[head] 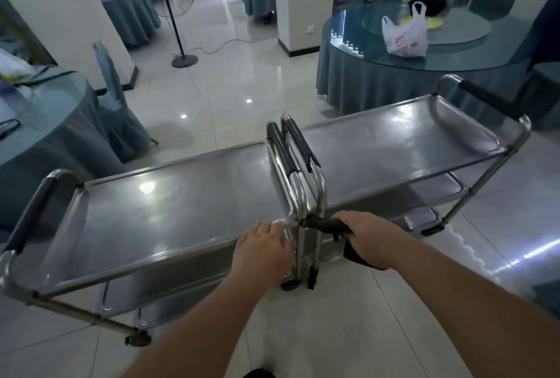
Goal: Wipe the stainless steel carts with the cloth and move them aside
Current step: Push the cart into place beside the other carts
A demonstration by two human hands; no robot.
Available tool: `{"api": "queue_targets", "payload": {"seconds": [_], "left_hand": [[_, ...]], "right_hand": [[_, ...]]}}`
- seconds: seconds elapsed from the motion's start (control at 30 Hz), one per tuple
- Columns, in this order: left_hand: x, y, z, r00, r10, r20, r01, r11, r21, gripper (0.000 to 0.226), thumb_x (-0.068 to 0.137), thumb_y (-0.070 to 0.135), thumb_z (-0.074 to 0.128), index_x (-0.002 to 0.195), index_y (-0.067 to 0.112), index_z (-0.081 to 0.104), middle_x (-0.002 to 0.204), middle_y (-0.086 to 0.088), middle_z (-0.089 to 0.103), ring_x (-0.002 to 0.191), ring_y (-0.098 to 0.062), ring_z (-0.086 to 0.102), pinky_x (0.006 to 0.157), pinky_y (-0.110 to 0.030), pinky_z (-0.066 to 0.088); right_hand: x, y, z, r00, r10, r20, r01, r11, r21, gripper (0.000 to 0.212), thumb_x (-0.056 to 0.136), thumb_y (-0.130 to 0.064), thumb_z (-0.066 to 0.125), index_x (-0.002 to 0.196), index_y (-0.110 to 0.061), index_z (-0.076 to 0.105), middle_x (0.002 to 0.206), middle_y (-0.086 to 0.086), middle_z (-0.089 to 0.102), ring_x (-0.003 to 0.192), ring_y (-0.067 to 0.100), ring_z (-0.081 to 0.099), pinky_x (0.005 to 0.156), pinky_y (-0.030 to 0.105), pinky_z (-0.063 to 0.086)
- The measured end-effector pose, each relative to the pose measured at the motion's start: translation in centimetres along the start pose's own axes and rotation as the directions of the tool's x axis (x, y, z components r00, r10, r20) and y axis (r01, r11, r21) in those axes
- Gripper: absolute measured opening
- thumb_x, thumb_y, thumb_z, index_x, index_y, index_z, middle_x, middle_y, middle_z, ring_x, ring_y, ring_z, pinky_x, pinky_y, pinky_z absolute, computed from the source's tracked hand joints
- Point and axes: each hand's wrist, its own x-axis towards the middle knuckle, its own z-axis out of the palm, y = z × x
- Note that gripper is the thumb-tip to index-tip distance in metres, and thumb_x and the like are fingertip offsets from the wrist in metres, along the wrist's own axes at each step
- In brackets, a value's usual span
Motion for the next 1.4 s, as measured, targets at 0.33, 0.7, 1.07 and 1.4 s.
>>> {"api": "queue_targets", "payload": {"seconds": [0.33, 0.7, 1.07, 1.4], "left_hand": [[14.2, -2.5, -0.8, 0.997, -0.039, 0.066, 0.042, 0.998, -0.053, 0.064, 0.108, 0.053, 0.028, 0.166, 0.026, 0.024, 0.174, -0.001, 0.023, 0.162, -0.023, 0.015, 0.130, -0.047, 0.015], [24.1, -5.7, -1.9, 0.982, -0.146, 0.121, 0.154, 0.986, -0.066, 0.062, 0.108, 0.052, 0.030, 0.165, 0.028, 0.028, 0.172, 0.001, 0.029, 0.159, -0.022, 0.022, 0.127, -0.045, 0.019], [24.8, -4.9, -0.5, 0.889, -0.441, 0.125, 0.454, 0.883, -0.114, 0.058, 0.108, 0.047, 0.036, 0.162, 0.024, 0.034, 0.168, -0.002, 0.035, 0.157, -0.023, 0.026, 0.123, -0.044, 0.026], [24.4, -0.7, 0.5, 0.859, -0.507, 0.067, 0.511, 0.847, -0.147, 0.058, 0.110, 0.048, 0.035, 0.162, 0.024, 0.035, 0.167, -0.001, 0.037, 0.156, -0.022, 0.027, 0.123, -0.041, 0.025]], "right_hand": [[14.4, 3.6, -2.9, 0.999, -0.027, -0.042, 0.026, 0.999, -0.020, 0.030, 0.105, -0.029, 0.044, 0.128, -0.046, 0.049, 0.107, -0.010, 0.062, 0.091, 0.015, 0.060, 0.085, 0.039, 0.053], [27.3, 6.0, -6.3, 0.985, -0.165, -0.049, 0.164, 0.986, -0.017, 0.037, 0.106, -0.028, 0.045, 0.138, -0.047, 0.043, 0.125, -0.008, 0.061, 0.108, 0.018, 0.058, 0.099, 0.042, 0.050], [35.0, 7.9, -3.1, 0.756, -0.525, 0.391, 0.648, 0.686, -0.332, 0.074, 0.104, -0.016, 0.050, 0.163, -0.046, 0.016, 0.171, -0.022, 0.009, 0.161, 0.014, 0.004, 0.130, 0.041, 0.004], [33.9, 8.1, -1.8, 0.760, -0.467, 0.452, 0.621, 0.726, -0.296, 0.078, 0.101, -0.015, 0.047, 0.166, -0.038, 0.011, 0.174, -0.014, -0.003, 0.161, 0.018, -0.005, 0.130, 0.042, -0.003]]}}
